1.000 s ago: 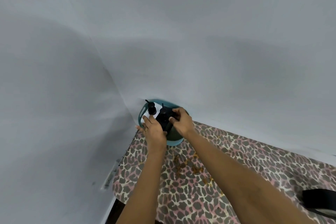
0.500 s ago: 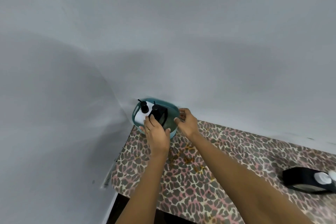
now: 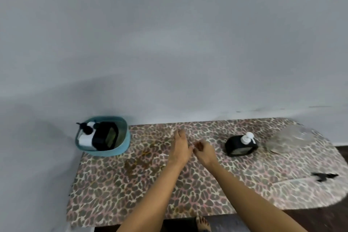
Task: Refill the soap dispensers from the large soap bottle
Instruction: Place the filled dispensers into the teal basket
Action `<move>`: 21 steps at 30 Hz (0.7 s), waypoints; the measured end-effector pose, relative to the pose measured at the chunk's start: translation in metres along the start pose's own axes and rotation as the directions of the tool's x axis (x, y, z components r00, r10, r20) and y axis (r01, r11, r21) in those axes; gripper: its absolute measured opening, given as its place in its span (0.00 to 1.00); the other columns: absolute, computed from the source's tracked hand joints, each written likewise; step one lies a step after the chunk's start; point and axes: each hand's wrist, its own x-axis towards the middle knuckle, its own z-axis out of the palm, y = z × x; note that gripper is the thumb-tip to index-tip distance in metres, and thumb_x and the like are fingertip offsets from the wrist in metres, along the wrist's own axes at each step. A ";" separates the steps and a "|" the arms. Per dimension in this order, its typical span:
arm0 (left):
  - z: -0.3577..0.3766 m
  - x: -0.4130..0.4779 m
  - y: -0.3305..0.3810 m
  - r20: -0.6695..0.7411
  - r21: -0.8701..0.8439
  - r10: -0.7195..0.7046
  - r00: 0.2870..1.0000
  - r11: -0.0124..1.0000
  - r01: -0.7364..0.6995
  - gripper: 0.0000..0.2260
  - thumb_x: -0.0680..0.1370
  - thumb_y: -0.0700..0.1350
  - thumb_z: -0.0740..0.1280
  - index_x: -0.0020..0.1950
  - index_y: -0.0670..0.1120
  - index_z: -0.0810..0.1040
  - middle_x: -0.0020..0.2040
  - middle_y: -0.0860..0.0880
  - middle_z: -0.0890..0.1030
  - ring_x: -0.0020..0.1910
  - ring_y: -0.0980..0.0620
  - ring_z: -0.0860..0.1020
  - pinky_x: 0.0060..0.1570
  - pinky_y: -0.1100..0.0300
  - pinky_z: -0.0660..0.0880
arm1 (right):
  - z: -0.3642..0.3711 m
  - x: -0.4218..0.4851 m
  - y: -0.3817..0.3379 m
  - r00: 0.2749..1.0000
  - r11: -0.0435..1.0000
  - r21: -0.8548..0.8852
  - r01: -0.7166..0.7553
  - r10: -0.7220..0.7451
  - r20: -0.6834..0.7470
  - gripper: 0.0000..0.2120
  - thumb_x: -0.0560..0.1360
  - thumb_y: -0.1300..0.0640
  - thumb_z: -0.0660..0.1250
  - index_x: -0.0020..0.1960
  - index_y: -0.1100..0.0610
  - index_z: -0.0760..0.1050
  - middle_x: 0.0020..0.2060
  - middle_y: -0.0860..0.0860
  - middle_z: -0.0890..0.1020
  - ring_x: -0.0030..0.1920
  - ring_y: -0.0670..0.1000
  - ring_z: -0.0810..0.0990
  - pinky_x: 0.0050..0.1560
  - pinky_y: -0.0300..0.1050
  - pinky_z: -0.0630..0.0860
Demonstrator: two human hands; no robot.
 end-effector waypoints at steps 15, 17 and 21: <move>0.119 0.031 0.096 0.303 -0.025 0.227 0.926 0.973 -0.230 0.34 0.71 0.43 0.71 0.73 0.47 0.58 0.67 0.46 0.69 0.64 0.46 0.71 0.60 0.52 0.73 | -0.124 -0.003 0.131 0.876 0.921 0.272 -0.280 0.360 -0.319 0.33 0.75 0.65 0.66 0.76 0.62 0.56 0.70 0.61 0.69 0.66 0.62 0.72 0.64 0.56 0.71; 0.124 0.038 0.099 0.258 -0.025 0.224 0.940 0.974 -0.225 0.34 0.70 0.42 0.72 0.72 0.47 0.60 0.65 0.46 0.71 0.62 0.46 0.73 0.58 0.52 0.75 | -0.130 0.006 0.135 0.915 0.946 0.227 -0.232 0.291 -0.280 0.32 0.75 0.64 0.67 0.76 0.60 0.58 0.70 0.59 0.69 0.67 0.60 0.71 0.66 0.57 0.70; 0.128 0.048 0.103 0.258 -0.017 0.207 0.944 0.978 -0.210 0.32 0.71 0.41 0.72 0.71 0.46 0.62 0.65 0.44 0.72 0.62 0.45 0.74 0.59 0.51 0.74 | -0.133 0.019 0.132 0.937 0.959 0.219 -0.181 0.236 -0.258 0.26 0.72 0.64 0.69 0.69 0.58 0.68 0.62 0.57 0.77 0.59 0.58 0.78 0.58 0.50 0.74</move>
